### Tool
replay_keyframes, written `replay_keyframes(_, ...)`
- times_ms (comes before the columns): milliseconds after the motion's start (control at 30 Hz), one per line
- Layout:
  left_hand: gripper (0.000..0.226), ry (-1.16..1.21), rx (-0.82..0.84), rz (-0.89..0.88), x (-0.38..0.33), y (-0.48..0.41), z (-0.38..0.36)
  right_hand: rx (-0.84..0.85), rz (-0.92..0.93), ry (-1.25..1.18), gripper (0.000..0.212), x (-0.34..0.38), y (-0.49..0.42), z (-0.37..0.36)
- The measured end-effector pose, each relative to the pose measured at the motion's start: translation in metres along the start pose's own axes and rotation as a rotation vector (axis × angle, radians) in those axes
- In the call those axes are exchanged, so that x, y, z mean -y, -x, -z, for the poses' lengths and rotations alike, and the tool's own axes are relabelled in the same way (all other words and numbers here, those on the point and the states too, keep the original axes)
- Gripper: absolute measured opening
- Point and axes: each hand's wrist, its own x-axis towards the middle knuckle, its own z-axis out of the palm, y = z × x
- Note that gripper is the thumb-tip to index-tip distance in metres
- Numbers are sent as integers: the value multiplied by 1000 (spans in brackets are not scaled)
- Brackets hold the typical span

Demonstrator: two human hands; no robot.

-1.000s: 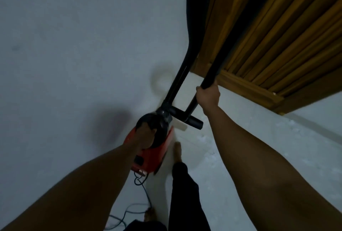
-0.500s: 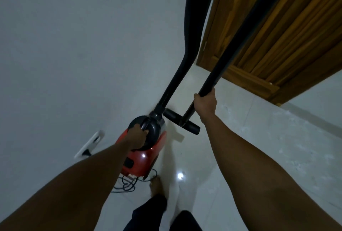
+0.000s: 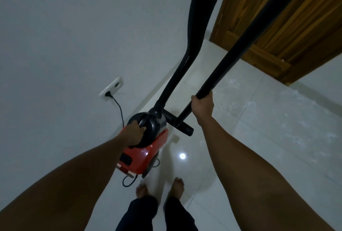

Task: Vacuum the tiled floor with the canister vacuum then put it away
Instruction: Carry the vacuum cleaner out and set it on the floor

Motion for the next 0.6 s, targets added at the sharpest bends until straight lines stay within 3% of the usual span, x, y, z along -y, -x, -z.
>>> replay_keyframes(333, 43, 17, 42, 47, 124, 80, -39, -11, -54, -3, 59, -74, 130, -47)
replay_keyframes(600, 44, -62, 102, 53, 207, 89, -111, -83, -152, 20, 55, -166, 187, -66)
